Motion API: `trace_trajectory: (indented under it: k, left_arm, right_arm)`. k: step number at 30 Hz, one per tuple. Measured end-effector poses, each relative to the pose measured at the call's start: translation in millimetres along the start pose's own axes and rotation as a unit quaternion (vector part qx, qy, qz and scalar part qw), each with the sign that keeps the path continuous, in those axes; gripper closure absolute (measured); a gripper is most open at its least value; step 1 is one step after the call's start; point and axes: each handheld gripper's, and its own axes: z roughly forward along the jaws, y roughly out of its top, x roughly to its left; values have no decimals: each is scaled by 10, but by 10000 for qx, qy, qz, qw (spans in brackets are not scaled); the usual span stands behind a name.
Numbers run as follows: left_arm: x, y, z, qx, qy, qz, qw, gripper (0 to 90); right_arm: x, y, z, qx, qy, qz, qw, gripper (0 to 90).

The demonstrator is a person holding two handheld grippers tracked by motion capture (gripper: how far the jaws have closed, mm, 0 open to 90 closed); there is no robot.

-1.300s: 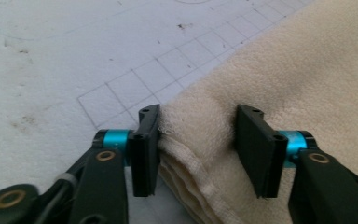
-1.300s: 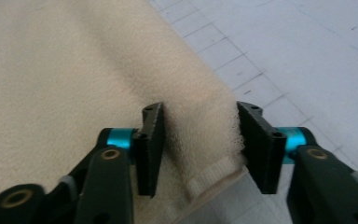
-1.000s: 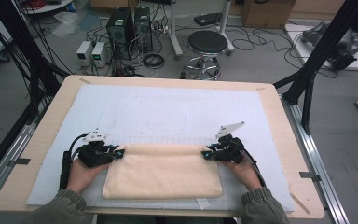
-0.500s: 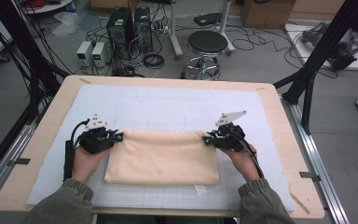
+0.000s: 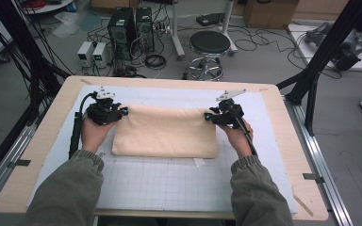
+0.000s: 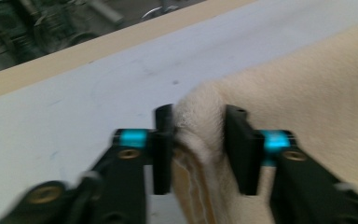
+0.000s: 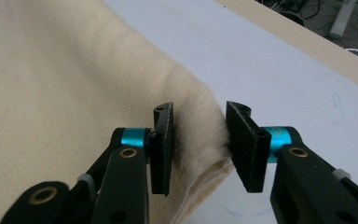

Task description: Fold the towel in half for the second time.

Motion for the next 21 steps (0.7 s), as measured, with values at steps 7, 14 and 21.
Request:
trace_trajectory:
  k: [7, 14, 21]
  left_arm:
    - [14, -251, -111, -25, -261, -97, 9996, 521]
    - [-116, -492, -190, -36, -612, -58, 9981, 522]
    - [-175, -604, -194, -43, -911, 9, 9958, 573]
  right_arm:
    - [97, -48, 5, 185, 225, -31, 9996, 540]
    - [235, -176, 68, 450, 423, -115, 9980, 541]
    - [255, -276, 119, 443, 341, -31, 9984, 547]
